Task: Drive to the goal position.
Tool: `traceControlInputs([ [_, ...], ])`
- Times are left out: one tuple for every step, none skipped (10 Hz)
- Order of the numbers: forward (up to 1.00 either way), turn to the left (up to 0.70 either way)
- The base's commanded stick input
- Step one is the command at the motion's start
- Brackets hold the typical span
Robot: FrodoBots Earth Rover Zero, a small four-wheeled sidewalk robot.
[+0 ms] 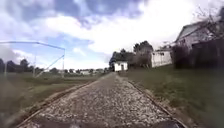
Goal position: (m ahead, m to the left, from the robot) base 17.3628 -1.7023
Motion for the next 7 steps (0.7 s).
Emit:
traceControlInputs([
  [0.83,0.00],
  [0.83,0.00],
  [0.83,0.00],
  [0.83,0.00],
  [0.83,0.00],
  [0.83,0.00],
  [0.83,-0.01],
])
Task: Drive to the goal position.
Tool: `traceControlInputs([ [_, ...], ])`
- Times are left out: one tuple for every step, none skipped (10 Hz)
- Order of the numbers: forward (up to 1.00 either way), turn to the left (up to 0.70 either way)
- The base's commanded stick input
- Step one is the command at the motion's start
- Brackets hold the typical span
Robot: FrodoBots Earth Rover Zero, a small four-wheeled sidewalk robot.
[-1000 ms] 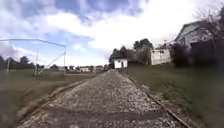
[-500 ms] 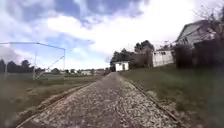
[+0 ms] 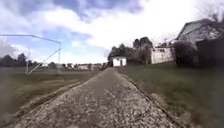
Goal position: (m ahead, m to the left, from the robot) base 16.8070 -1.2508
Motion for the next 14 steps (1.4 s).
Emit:
traceControlInputs([
  [0.83,-0.05],
  [0.83,-0.18],
  [0.83,-0.33],
  [0.83,-0.33],
  [0.83,-0.26],
  [0.83,-0.03],
  [0.83,0.00],
  [0.83,0.00],
  [0.83,0.00],
  [0.83,0.00],
  [0.83,0.00],
  [0.83,0.00],
  [0.83,0.00],
  [0.83,0.00],
])
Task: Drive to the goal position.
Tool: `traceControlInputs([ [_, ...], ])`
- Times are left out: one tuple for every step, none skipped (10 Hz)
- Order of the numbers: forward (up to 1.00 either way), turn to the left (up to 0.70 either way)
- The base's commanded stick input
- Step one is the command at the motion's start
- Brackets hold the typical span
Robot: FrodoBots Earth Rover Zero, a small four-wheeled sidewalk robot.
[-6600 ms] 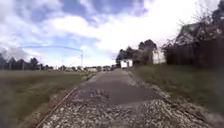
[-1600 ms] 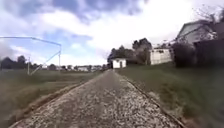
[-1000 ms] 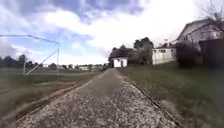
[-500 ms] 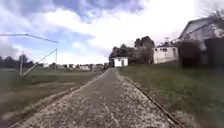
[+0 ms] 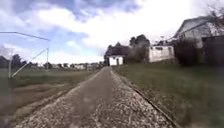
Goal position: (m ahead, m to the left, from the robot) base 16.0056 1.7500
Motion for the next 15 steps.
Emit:
traceControlInputs([
  [0.83,0.00],
  [0.83,0.00],
  [0.83,0.00],
  [0.83,0.00],
  [0.83,0.00],
  [0.83,0.00],
  [0.83,0.00],
  [0.83,0.00],
  [0.83,0.00],
  [0.83,0.00],
  [0.83,0.00],
  [0.83,0.00],
  [0.83,0.00],
  [0.83,0.05],
  [0.83,0.15],
])
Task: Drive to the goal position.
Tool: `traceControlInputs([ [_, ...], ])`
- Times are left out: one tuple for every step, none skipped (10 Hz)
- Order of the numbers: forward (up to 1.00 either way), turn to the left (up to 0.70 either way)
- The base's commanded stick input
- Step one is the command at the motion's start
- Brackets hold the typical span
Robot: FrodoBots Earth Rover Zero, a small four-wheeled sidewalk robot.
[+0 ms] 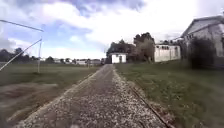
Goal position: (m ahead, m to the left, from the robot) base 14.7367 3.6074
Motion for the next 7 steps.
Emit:
traceControlInputs([
  [0.83,0.30],
  [0.83,0.19],
  [0.83,0.04],
  [0.83,0.01],
  [0.83,0.00],
  [0.83,0.00],
  [0.83,0.00],
])
